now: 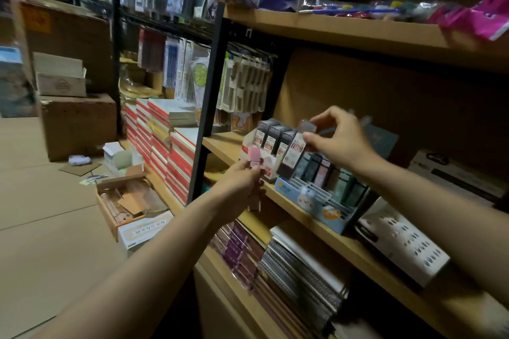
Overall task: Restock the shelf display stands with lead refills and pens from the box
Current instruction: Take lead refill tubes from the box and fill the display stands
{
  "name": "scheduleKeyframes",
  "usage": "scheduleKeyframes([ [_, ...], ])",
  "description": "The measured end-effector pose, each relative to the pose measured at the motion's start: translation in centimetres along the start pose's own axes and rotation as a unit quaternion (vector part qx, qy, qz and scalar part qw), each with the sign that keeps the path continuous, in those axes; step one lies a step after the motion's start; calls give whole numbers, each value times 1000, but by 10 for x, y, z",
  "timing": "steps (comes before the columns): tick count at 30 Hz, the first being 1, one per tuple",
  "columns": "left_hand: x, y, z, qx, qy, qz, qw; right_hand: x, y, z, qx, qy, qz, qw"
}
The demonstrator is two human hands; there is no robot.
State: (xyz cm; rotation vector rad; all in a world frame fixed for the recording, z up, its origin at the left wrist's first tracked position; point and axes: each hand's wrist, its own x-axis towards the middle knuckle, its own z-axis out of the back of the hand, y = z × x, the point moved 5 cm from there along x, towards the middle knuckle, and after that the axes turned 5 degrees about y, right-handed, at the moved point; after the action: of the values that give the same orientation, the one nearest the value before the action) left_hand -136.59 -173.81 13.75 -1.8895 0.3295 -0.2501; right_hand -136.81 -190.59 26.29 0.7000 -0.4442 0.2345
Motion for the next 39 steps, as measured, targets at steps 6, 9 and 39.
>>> scheduleKeyframes([
  [6, 10, -6, 37, -11, -64, -16, 998, 45, 16, -6, -88, -98, 76, 988],
  [9, 13, -2, 37, -43, -64, -14, 997, 53, 7, -26, -116, -72, 68, 988],
  [39, 8, 30, -41, 31, 53, -66, 996, -44, -37, -30, -30, 68, -29, 997],
])
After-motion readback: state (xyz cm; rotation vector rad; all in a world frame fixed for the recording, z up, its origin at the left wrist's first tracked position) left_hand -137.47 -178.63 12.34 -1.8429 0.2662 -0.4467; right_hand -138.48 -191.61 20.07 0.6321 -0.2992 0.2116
